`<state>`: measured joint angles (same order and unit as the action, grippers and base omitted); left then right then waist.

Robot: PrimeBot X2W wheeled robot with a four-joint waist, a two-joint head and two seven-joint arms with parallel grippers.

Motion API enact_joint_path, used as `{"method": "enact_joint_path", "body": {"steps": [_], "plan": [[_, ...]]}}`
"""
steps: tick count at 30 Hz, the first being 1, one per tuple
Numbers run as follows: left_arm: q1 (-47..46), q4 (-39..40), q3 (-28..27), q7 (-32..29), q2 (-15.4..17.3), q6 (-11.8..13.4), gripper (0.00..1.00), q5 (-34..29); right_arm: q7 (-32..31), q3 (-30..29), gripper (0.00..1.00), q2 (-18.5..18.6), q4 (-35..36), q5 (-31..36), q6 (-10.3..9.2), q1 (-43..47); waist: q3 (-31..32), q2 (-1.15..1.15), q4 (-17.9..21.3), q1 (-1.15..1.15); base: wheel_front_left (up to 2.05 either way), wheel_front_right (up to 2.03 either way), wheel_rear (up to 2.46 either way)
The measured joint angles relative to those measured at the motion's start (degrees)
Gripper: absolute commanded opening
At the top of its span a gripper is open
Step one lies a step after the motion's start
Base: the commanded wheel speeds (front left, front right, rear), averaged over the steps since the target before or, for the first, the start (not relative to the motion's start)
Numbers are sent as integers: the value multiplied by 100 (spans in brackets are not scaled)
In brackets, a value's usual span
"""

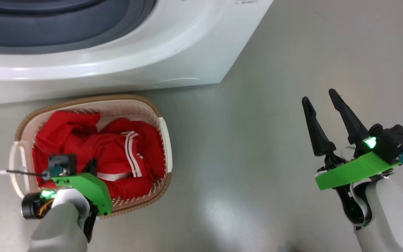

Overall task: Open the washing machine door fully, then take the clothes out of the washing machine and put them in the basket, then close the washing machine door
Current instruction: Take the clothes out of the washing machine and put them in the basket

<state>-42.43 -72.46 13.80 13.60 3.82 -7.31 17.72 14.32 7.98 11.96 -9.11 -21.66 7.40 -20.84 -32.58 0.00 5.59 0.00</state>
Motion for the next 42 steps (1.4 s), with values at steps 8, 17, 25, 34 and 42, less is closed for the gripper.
{"method": "enact_joint_path", "body": {"steps": [8,17,25,34,42], "plan": [[-138,-137,-2,-293,93,9,100,103,0,59,100,0,22,43,0,-60,-212,0,122,0,0,0,0],[-163,-154,-10,-82,100,8,100,248,0,71,100,2,-47,43,0,-64,9,0,32,0,0,0,0],[-156,-40,-15,47,103,1,100,390,0,86,100,66,-136,42,0,-15,396,0,-105,0,0,0,0],[309,1279,-214,69,245,0,100,457,0,21,100,105,-210,32,0,330,923,0,-292,0,0,0,0],[1067,2559,-573,69,336,0,100,86,0,-55,100,145,-268,0,0,665,1437,0,-405,0,0,0,0]]}}
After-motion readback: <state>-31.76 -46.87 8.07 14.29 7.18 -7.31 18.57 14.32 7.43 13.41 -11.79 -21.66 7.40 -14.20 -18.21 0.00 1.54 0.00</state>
